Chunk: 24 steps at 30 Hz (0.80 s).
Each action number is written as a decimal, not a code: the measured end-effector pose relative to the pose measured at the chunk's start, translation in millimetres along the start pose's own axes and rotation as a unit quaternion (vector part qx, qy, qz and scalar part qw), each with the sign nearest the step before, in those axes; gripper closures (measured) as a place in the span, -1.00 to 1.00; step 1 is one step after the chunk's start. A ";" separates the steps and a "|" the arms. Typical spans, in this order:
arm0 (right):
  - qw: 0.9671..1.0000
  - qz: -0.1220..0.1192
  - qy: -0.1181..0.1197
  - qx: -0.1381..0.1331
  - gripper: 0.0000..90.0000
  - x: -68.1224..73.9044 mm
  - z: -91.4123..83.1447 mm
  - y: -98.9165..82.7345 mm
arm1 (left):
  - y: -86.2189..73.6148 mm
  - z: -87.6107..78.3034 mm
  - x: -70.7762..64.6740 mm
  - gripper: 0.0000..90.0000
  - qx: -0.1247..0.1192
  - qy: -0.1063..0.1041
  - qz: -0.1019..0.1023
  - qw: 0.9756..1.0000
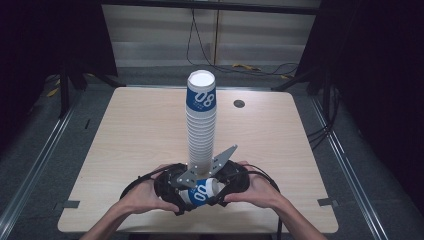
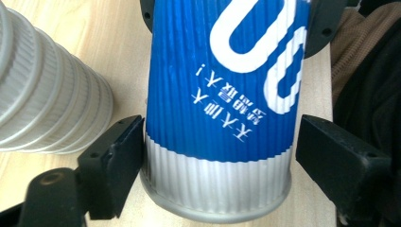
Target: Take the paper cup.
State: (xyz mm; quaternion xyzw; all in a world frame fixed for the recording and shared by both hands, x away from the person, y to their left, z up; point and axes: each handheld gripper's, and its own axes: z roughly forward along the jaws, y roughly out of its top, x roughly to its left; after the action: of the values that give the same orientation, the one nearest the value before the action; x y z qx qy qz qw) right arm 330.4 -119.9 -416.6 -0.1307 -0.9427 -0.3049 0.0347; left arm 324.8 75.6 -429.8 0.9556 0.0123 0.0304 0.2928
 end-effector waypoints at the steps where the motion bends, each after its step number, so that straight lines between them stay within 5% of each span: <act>1: 1.000 -0.001 -0.004 0.001 -0.35 -0.1 0.2 -0.2 | 0.0 -0.7 0.5 -0.64 -0.005 0.000 -0.001 1.000; 11: 1.000 0.009 -0.010 -0.003 -0.35 -2.2 -3.5 -4.0 | -2.8 -7.6 3.5 -0.64 -0.031 0.007 -0.011 0.999; 18: 1.000 0.019 -0.020 -0.006 -0.35 -2.9 -9.5 -8.6 | -10.9 -15.6 10.9 -0.64 -0.088 0.013 -0.049 0.995; 24: 0.999 0.031 -0.021 -0.016 -0.35 -5.1 -8.7 -14.4 | -15.4 -20.1 12.0 -0.62 -0.098 0.006 -0.055 0.994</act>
State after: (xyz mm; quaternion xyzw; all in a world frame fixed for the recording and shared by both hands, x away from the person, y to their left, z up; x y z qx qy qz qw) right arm 331.3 -137.3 -418.4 -0.1666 -0.9338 -0.3158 0.0220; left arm 335.4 100.0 -421.2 0.9199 0.0638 0.0208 0.3862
